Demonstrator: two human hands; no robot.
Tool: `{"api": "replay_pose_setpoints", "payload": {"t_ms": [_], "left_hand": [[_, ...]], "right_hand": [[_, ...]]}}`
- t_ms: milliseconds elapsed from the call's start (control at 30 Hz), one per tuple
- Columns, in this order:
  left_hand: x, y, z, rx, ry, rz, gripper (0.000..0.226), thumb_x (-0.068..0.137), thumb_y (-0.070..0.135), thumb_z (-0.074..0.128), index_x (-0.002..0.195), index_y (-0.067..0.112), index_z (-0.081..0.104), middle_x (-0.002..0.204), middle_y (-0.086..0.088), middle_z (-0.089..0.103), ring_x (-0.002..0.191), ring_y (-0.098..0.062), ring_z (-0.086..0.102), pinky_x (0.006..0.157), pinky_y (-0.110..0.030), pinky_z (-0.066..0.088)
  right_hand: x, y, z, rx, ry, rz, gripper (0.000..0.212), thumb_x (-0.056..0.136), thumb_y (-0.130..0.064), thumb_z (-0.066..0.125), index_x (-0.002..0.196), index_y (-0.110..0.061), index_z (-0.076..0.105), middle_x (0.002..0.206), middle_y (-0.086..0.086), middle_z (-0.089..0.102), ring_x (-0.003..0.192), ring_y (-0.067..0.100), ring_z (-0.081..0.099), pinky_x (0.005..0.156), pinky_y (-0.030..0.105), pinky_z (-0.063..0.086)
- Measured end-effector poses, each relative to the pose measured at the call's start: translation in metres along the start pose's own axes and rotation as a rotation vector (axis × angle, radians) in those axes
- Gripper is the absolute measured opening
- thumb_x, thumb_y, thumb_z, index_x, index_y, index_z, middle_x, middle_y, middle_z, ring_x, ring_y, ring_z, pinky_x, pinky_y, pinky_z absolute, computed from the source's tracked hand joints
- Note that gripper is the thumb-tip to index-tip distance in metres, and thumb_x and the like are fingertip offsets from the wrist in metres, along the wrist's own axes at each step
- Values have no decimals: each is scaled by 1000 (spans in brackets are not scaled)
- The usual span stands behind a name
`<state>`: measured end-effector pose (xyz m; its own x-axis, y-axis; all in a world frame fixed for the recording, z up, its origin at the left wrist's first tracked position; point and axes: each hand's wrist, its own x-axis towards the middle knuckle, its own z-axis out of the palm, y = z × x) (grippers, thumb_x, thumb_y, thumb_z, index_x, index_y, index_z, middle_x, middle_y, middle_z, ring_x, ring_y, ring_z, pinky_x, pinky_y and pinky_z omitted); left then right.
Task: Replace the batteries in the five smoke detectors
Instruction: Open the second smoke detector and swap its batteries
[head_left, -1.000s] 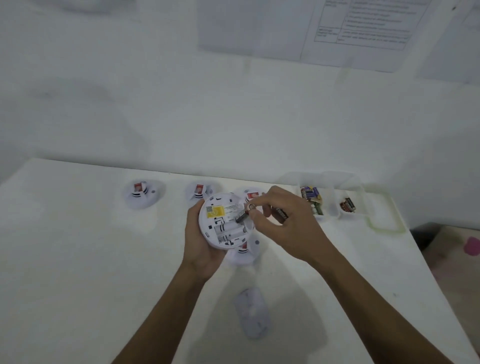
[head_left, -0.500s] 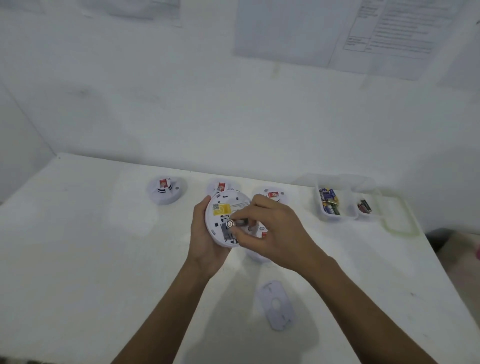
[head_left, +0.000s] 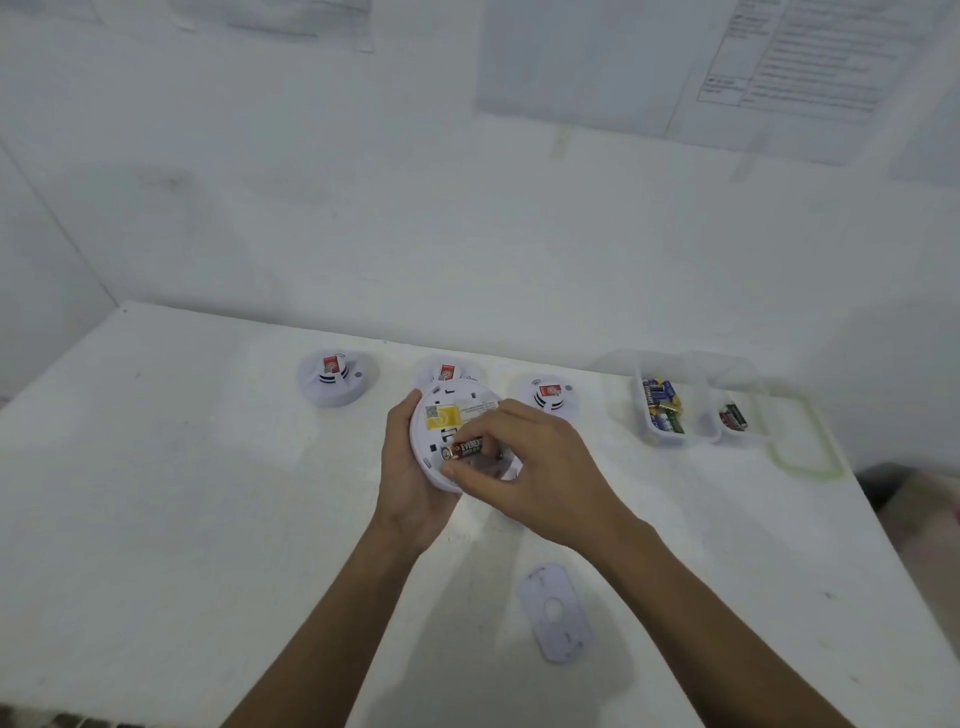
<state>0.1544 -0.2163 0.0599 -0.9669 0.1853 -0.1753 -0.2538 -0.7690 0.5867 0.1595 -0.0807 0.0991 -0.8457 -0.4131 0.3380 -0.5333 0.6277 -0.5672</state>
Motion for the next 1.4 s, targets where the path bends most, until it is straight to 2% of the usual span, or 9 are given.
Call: {"api": "replay_pose_setpoints", "payload": {"t_ms": [233,400,533,700,867,1067,1233,1300,1400], "left_hand": [[-1,-2,0,6,40,31,50,97,41,29,108,14,69,99,-10,72,88,-21,70,67,-32,58],[0,-8,-2,41,58,31,56,97,41,27,92,19,78,91,-8,74,82,-20,71,65,-31,59],[-1,-8,-4,56,84,83,52,86,44,38,120,13,62,102,-10,72,90,-23,69,73,-35,59],[-2,-10,-5,88,91,79,52,97,38,27,98,20,76,94,-8,75,84,-21,71,69,-31,59],[-4,-11,-3,45,110,108,62,100,33,21,81,26,80,88,-4,76,79,-18,73,63,-30,59],[-5,-4,-3,8,86,110,52,93,36,31,82,24,80,90,-7,76,81,-21,73,63,-33,60],[-6,-3,-5,19,93,87,66,101,37,19,80,25,80,89,-3,76,81,-17,73,68,-30,60],[-5,-3,-8,19,105,81,64,100,40,20,84,26,80,94,-4,75,85,-18,72,75,-33,59],[-2,-4,-11,9,124,82,62,99,43,21,86,27,80,98,-4,75,88,-19,71,79,-36,57]], "right_hand": [[-3,-6,4,74,0,193,25,79,-46,70,91,-30,55,83,-14,58,76,4,58,59,15,45],[-4,-6,4,109,-37,280,32,76,-43,73,84,-27,47,73,-11,51,67,5,49,55,18,36],[1,-8,1,149,-96,376,39,72,-45,76,86,-23,48,76,-16,54,66,3,49,61,29,46],[4,-11,-2,171,-127,433,40,71,-40,80,86,-19,49,69,-18,51,60,1,46,57,22,39],[8,-14,-2,50,-103,550,54,61,-54,81,84,-22,44,79,-10,54,71,11,53,60,32,46],[0,-22,1,-27,-12,456,51,69,-55,76,90,-24,41,80,-10,48,65,3,44,51,18,31],[-6,-22,-7,201,0,392,8,95,-19,49,102,-16,52,87,-5,53,72,1,49,59,7,39],[-9,-23,-9,278,5,352,18,98,-14,36,106,-15,53,89,-7,55,78,1,52,63,8,40],[-12,-23,-9,321,-23,333,22,99,-9,38,115,-22,44,99,-3,61,73,-5,55,58,9,41]]}}
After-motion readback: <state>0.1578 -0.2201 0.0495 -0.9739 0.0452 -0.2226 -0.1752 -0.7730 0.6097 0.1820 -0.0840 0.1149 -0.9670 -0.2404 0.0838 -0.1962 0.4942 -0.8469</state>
